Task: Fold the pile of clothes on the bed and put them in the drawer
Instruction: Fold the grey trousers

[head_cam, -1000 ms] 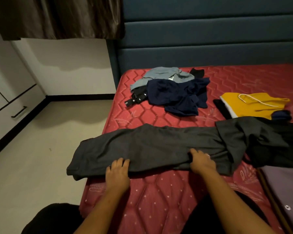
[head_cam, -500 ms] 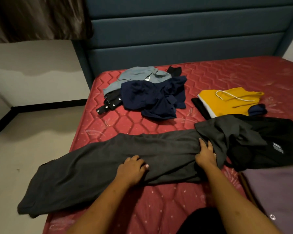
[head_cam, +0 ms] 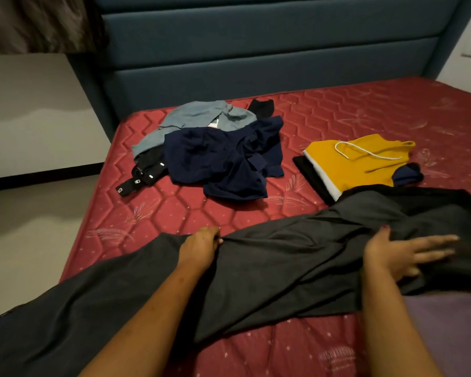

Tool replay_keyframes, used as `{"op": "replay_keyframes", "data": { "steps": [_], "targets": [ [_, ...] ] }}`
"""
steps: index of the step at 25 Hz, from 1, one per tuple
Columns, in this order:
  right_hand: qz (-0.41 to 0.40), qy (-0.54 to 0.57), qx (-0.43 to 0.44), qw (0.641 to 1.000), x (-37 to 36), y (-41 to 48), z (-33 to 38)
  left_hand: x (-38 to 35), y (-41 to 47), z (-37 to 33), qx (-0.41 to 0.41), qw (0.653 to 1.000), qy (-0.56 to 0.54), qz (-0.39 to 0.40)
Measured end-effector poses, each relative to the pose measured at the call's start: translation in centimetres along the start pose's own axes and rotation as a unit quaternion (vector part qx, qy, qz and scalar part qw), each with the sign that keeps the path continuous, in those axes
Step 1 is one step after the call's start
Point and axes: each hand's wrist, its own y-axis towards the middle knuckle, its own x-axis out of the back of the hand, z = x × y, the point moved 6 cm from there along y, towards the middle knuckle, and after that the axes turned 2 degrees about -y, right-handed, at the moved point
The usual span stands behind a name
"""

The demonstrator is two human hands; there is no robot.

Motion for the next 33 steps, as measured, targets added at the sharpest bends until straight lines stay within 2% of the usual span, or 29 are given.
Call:
{"op": "replay_keyframes", "data": {
  "steps": [2,5,8,13,14,16,18,19,22,25,27,29,31,33],
  "targets": [
    [-0.006,-0.046,0.027,0.999,0.6,1.5,-0.7,1.2,0.6,0.8,0.005,0.998,-0.019,-0.063],
    [0.086,-0.138,0.029,0.986,0.1,2.6,-1.2,1.9,1.3,0.2,0.008,0.996,-0.01,-0.092],
    [0.162,-0.191,0.04,0.967,0.1,3.6,-0.4,-0.1,0.2,-4.2,-0.044,0.999,0.011,-0.028],
    [0.2,-0.246,0.03,0.948,3.1,8.4,0.4,-3.8,-0.7,-11.8,-0.075,0.994,0.02,0.078],
    [0.232,-0.282,0.057,0.929,3.1,9.6,0.6,-4.3,-0.8,-13.3,-0.081,0.992,0.014,0.092],
    [0.329,-0.352,0.128,0.867,2.3,10.7,0.7,-5.2,-0.7,-15.8,-0.086,0.99,-0.026,0.106],
    [0.38,-0.39,0.151,0.825,1.9,11.5,0.1,-6.1,-0.3,-17.7,-0.086,0.988,-0.05,0.121],
    [0.384,-0.402,0.152,0.817,2.0,11.9,0.0,-6.4,-0.1,-18.3,-0.092,0.987,-0.043,0.128],
    [0.334,-0.416,0.152,0.832,3.0,13.1,1.9,-6.1,0.1,-18.8,-0.101,0.987,-0.021,0.121],
    [0.263,-0.451,0.14,0.841,3.8,14.1,3.3,-4.0,0.1,-18.3,-0.08,0.993,-0.083,0.037],
    [0.227,-0.488,0.159,0.828,4.1,13.3,4.8,-2.5,0.4,-18.0,-0.074,0.984,-0.159,-0.02],
    [0.244,-0.458,0.302,0.8,2.2,10.3,7.4,-1.9,0.4,-18.0,-0.074,0.975,-0.211,-0.016],
    [0.371,-0.363,0.44,0.733,-0.8,4.5,8.6,-1.7,0.2,-18.1,-0.066,0.965,-0.255,-0.013],
    [0.477,-0.351,0.462,0.66,-2.8,-0.5,7.6,-1.2,0.0,-18.1,-0.079,0.957,-0.278,-0.025]
  ]
}}
